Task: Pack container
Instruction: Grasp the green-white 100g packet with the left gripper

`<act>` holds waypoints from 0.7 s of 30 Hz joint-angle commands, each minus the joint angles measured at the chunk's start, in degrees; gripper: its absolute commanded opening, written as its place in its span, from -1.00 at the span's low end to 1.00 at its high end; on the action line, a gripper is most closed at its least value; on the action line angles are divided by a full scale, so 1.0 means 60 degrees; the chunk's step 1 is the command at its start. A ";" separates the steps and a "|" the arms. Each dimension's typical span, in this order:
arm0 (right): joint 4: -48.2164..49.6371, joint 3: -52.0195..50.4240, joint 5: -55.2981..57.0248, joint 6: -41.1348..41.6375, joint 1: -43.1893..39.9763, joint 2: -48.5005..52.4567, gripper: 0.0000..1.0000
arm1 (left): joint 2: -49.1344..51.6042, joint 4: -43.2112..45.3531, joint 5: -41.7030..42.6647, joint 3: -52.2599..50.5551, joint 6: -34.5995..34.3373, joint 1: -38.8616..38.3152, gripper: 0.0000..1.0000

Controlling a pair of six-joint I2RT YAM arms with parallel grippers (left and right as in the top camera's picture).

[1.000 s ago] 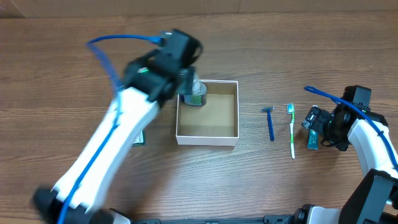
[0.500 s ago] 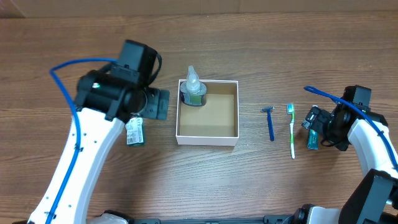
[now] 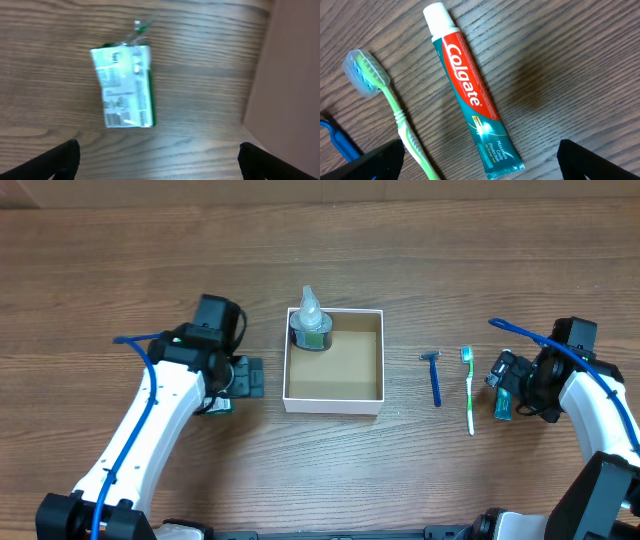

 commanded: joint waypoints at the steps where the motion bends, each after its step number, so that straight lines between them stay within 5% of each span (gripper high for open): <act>1: 0.0026 0.0178 0.0007 0.0029 0.0044 -0.0018 1.00 | -0.0015 0.0681 0.0335 -0.0681 -0.0255 0.0539 1.00; 12: 0.0026 0.0178 0.0007 0.0029 0.0044 -0.0018 1.00 | -0.0004 0.3166 -0.0328 -0.3100 -0.0958 0.0820 1.00; 21: 0.0026 0.0178 0.0007 0.0029 0.0044 -0.0018 1.00 | 0.0025 0.4696 -0.0466 -0.3330 -0.0871 0.0816 0.93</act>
